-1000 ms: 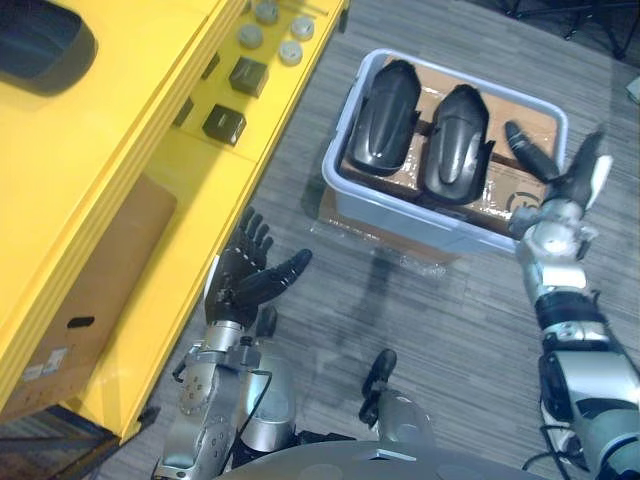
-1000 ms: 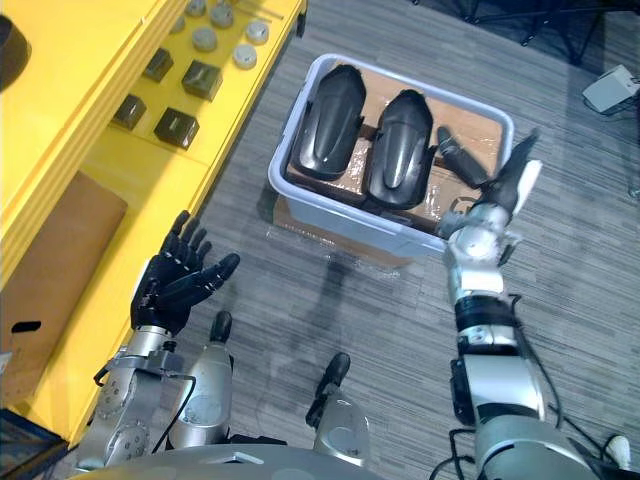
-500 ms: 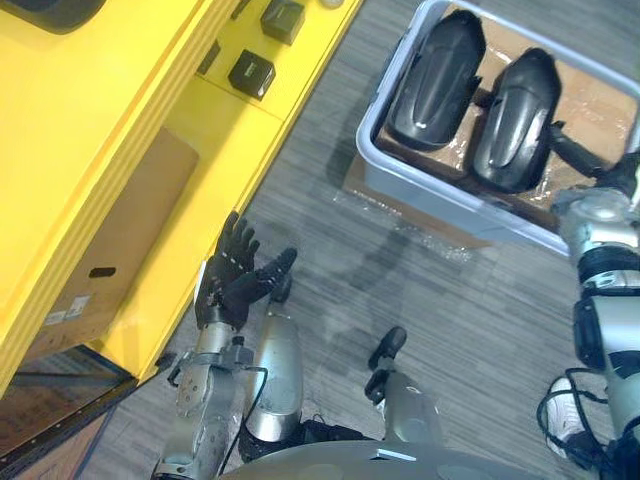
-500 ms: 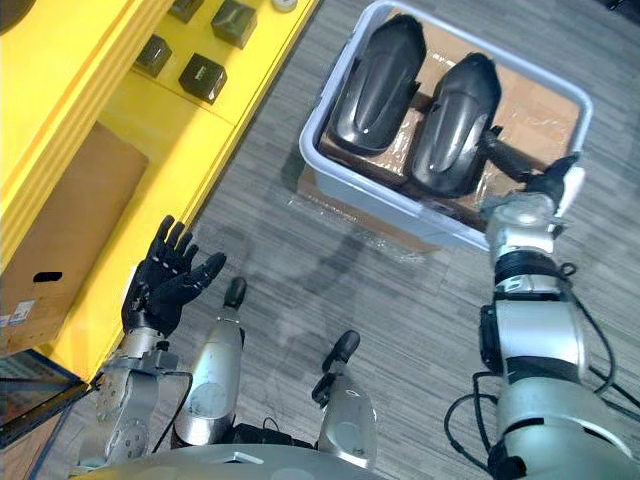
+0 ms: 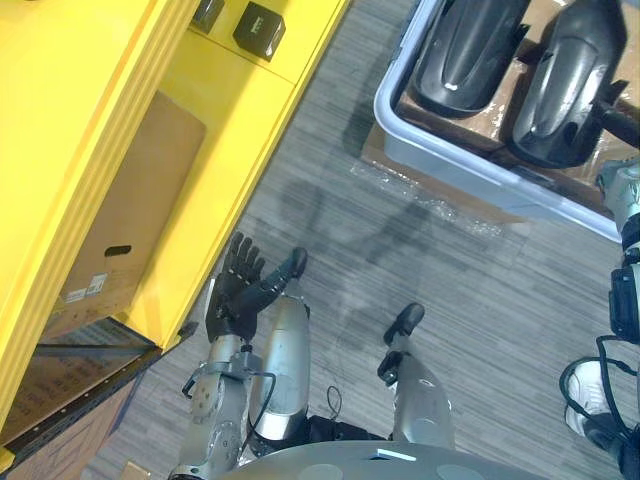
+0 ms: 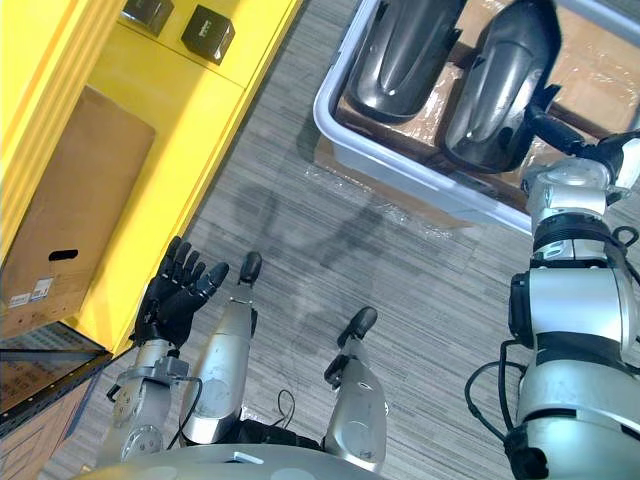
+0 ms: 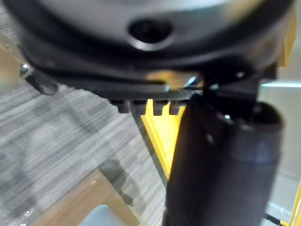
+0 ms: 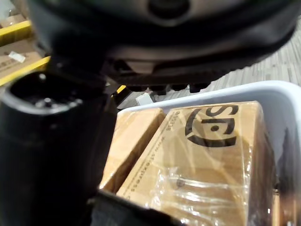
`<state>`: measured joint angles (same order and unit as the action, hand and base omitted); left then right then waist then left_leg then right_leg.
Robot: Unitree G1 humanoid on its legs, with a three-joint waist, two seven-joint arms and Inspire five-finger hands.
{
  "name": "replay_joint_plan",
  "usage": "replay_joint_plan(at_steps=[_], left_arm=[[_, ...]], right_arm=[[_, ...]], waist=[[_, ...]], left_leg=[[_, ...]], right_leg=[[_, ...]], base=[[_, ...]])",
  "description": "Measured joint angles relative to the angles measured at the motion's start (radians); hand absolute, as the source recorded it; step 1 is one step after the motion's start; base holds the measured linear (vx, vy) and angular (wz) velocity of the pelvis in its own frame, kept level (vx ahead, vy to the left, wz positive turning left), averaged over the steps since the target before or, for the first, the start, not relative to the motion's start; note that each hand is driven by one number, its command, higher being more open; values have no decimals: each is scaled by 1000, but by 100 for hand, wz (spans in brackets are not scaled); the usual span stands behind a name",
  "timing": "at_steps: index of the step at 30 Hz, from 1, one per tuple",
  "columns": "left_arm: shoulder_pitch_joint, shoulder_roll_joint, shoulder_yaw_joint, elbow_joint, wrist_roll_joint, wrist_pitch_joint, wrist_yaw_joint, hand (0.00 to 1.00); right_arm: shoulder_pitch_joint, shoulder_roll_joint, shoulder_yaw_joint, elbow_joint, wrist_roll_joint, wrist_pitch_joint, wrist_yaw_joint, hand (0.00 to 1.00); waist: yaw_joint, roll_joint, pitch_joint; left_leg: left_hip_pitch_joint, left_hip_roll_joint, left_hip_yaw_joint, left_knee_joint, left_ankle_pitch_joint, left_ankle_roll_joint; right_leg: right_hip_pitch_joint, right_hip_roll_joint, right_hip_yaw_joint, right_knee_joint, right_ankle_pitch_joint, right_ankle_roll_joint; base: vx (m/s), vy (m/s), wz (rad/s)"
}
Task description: Walk over and take three plastic housings, then place them on the shelf
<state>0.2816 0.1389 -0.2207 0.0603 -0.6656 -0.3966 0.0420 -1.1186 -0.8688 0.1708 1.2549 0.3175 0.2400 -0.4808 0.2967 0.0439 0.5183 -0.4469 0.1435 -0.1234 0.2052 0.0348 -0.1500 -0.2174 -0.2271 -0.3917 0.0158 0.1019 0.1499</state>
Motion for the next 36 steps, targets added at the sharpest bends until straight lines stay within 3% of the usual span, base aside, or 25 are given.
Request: replay_joint_plan(at_steps=[6,11,16,17,27,36], left_arm=[[-4,-21,-15,20,-1,-18,-10,100],[-11,-23,-14,52,-10,-38,-21,100],[-11,-23,-14,52,-10,-42,-21,100],[-11,-23,-14,52,-10,-42,-21,100],[-11,-23,-15,49,-17,-42,-18,100],[-11,-23,-23,44,-34,-42,-16,100]], right_arm=[[-50,-3,53,-1,-53,-16,26,100],[-82,-3,106,-3,-79,-16,41,100],[-82,-4,114,-1,-79,76,69,100],[-82,-4,113,-1,-79,101,78,0],[-83,-62,112,14,-196,207,107,0],[-81,-79,47,68,-275,231,157,0]], waist=[[5,23,5],[17,28,5],[31,29,5],[31,29,5],[35,33,5],[30,57,2]], left_leg=[[-24,-6,-20,2,4,3],[-37,-9,-31,4,5,3],[-39,-12,-43,5,5,3],[-40,-13,-44,6,5,3],[-39,-14,-49,-2,15,-1],[-26,-11,-53,-59,54,-1]], right_leg=[[-10,0,-18,-1,0,0],[-16,0,-28,-2,0,0],[-10,0,-39,-2,0,0],[-10,0,-40,-2,0,0],[-10,0,-44,-1,0,0],[-18,0,-51,-1,-1,-1]], base=[[-14,6,8],[0,8,6],[-2,12,6],[0,0,0],[-4,2,1],[-7,-1,2]])
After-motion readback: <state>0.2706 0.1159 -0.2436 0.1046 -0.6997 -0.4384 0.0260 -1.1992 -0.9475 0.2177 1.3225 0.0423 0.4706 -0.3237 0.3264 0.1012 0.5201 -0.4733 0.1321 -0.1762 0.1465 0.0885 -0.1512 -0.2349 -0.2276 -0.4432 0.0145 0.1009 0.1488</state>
